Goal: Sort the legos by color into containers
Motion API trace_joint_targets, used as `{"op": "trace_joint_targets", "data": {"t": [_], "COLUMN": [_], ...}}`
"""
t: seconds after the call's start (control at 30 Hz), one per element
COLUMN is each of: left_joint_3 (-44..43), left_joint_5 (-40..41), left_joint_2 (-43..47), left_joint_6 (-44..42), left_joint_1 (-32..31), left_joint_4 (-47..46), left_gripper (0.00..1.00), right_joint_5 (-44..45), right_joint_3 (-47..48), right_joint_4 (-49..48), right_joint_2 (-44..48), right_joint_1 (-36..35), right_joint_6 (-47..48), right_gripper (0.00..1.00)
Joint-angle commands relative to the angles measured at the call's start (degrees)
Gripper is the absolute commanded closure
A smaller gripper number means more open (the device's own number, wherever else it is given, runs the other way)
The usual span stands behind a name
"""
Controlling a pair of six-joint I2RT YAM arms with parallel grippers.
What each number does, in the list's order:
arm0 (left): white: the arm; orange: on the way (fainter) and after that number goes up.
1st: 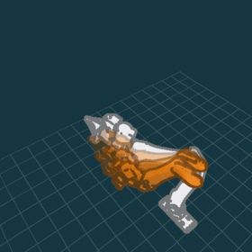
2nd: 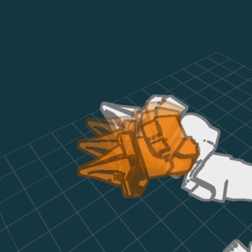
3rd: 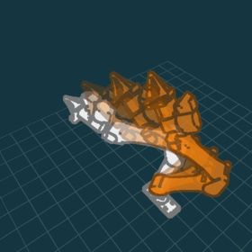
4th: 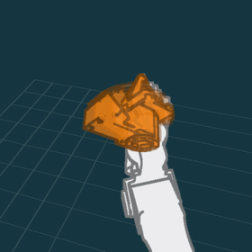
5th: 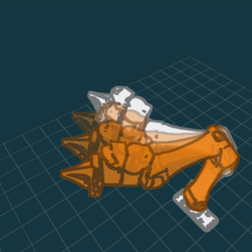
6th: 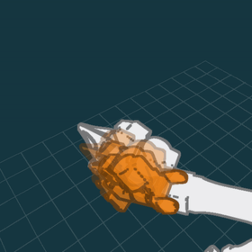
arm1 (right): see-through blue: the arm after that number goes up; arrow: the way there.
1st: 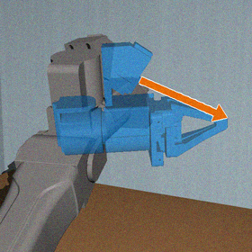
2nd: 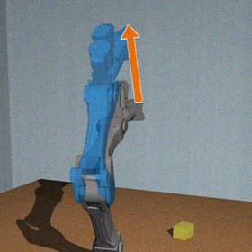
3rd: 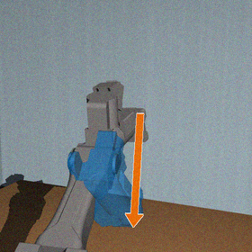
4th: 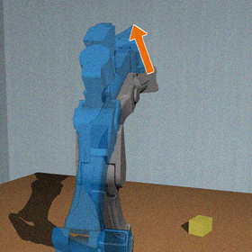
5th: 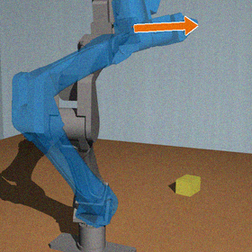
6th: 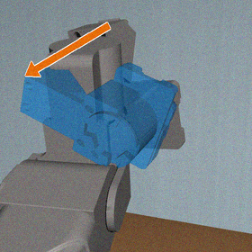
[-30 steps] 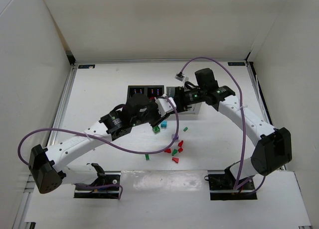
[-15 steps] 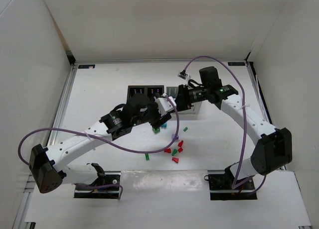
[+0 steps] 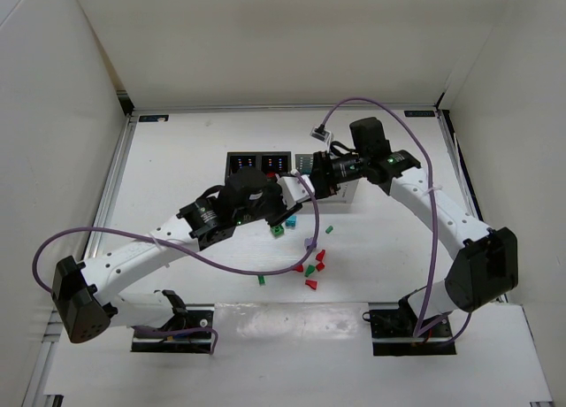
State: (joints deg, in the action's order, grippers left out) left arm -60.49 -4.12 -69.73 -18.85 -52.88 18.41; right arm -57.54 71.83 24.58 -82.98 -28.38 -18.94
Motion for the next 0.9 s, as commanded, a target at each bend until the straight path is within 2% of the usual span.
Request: {"op": "trace_joint_targets", "data": {"t": [0.0,0.07,0.13,0.17,0.33,0.43,0.6,0.77,0.87], "left_joint_3": [-0.86,-0.51,0.28,0.20,2.21,3.45,3.71,4.24,4.59], "left_joint_5": [-0.36,-0.36,0.69,3.22,6.49,7.90,6.68,7.89,9.21], "left_joint_2": [1.62,2.32,2.85,2.94,4.52,4.78,3.82,3.73,3.47], "left_joint_6": [-0.13,-0.22,0.04,0.74,1.01,2.23,4.17,5.75,7.59], "left_joint_1": [0.15,0.24,0.24,0.15,0.15,0.85,3.84,6.12,7.79], "left_joint_4": [1.18,0.49,0.04,0.04,0.31,-0.22,-0.57,-0.92,-1.80], "left_gripper": [0.76,0.85,0.99,0.99,0.99,0.99,0.99,0.99,0.99], "right_joint_5": [-2.40,-2.40,-1.79,-1.35,-0.47,-0.03,0.14,8.91,9.81], "right_joint_3": [1.91,1.73,1.82,1.82,-0.38,-1.08,0.15,3.39,5.24], "right_joint_4": [-0.50,-0.15,1.77,2.66,4.51,4.42,6.27,9.77,9.09], "right_joint_2": [1.42,2.03,2.38,2.38,4.84,5.29,3.62,0.54,-1.39], "right_joint_1": [1.04,1.22,2.19,2.62,9.55,11.41,13.78,12.39,12.91], "right_joint_6": [0.92,1.19,2.58,2.85,3.73,4.08,4.96,8.12,7.52], "right_gripper": [1.00,1.00,1.00,1.00,1.00,1.00,1.00,1.00,1.00]}}
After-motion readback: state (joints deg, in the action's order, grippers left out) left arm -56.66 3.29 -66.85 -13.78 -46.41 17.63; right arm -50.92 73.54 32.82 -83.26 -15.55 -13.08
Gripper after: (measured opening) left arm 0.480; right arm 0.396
